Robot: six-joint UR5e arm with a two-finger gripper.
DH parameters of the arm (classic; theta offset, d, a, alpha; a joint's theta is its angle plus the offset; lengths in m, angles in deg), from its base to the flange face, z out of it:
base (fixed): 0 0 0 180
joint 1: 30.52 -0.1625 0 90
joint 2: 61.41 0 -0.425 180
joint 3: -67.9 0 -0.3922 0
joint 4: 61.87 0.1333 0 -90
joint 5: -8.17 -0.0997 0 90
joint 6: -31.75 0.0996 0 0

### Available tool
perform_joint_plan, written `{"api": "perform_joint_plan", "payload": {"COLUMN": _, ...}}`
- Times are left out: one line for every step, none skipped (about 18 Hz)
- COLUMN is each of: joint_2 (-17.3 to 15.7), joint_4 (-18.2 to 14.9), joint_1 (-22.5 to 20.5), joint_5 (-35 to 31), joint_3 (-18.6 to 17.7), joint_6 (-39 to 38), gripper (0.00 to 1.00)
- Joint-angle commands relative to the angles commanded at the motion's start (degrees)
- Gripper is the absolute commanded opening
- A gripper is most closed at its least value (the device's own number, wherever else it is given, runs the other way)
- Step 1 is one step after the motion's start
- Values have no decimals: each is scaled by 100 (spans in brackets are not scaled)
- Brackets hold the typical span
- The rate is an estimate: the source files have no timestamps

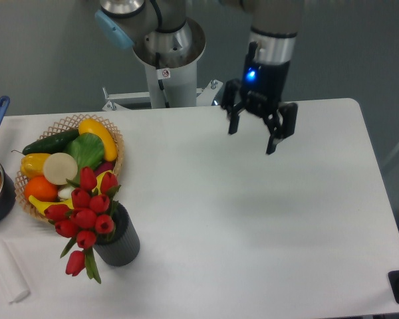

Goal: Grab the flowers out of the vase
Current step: 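Move the open gripper toward the red tulips in the black vase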

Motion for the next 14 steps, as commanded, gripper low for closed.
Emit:
{"api": "perform_joint_plan", "payload": {"joint_2": 71, "joint_4": 27, "joint_1": 184, "joint_5": 9, "joint_3": 9, "joint_6": -150, "gripper": 100}}
{"api": "perform_joint_plan", "payload": {"joint_2": 115, "joint_4": 28, "joint_1": 299, "joint_5": 9, "joint_3": 0, "joint_6": -221, "gripper": 100}}
{"api": "perform_joint_plan", "payload": {"joint_2": 150, "joint_4": 28, "joint_1": 335, "joint_5": 9, "joint_3": -18, "joint_6": -257, "gripper": 100}}
{"api": "perform_joint_plan", "payload": {"joint_2": 176, "joint_4": 28, "joint_1": 361, "joint_5": 17, "joint_3": -26, "joint_6": -257, "gripper": 100}}
{"api": "perform_joint_plan", "payload": {"joint_2": 194, "joint_4": 28, "joint_1": 396, "joint_5": 35, "joint_3": -35, "joint_6": -274, "gripper": 100}}
{"api": "perform_joint_plan", "payload": {"joint_2": 194, "joint_4": 28, "joint_1": 431, "joint_5": 96, "joint_3": -44, "joint_6": -353, "gripper": 100}}
{"api": "perform_joint_plan", "payload": {"joint_2": 194, "joint_4": 28, "joint_1": 432, "joint_5": 210, "joint_3": -70, "joint_6": -536, "gripper": 100}}
{"api": "perform_joint_plan", "payload": {"joint_2": 194, "joint_4": 28, "joint_1": 432, "joint_5": 341, "joint_3": -105, "joint_6": -738, "gripper": 100}}
{"api": "perform_joint_plan", "payload": {"joint_2": 186, "joint_4": 45, "joint_1": 432, "joint_5": 482, "joint_3": -140, "joint_6": -854, "gripper": 100}}
{"api": "perform_joint_plan", "payload": {"joint_2": 194, "joint_4": 45, "joint_1": 432, "joint_5": 710, "joint_3": -176, "joint_6": -872, "gripper": 100}}
{"api": "perform_joint_plan", "payload": {"joint_2": 203, "joint_4": 80, "joint_1": 423, "joint_5": 1069, "joint_3": -185, "joint_6": -872, "gripper": 100}}
{"api": "perform_joint_plan", "payload": {"joint_2": 212, "joint_4": 176, "joint_1": 423, "joint_5": 1481, "joint_3": -202, "joint_6": -872, "gripper": 100}}
{"api": "perform_joint_plan", "payload": {"joint_2": 273, "joint_4": 308, "joint_1": 423, "joint_5": 1825, "joint_3": -220, "joint_6": -864, "gripper": 100}}
{"api": "perform_joint_plan", "payload": {"joint_2": 395, "joint_4": 431, "joint_1": 423, "joint_5": 2054, "joint_3": -220, "joint_6": -846, "gripper": 100}}
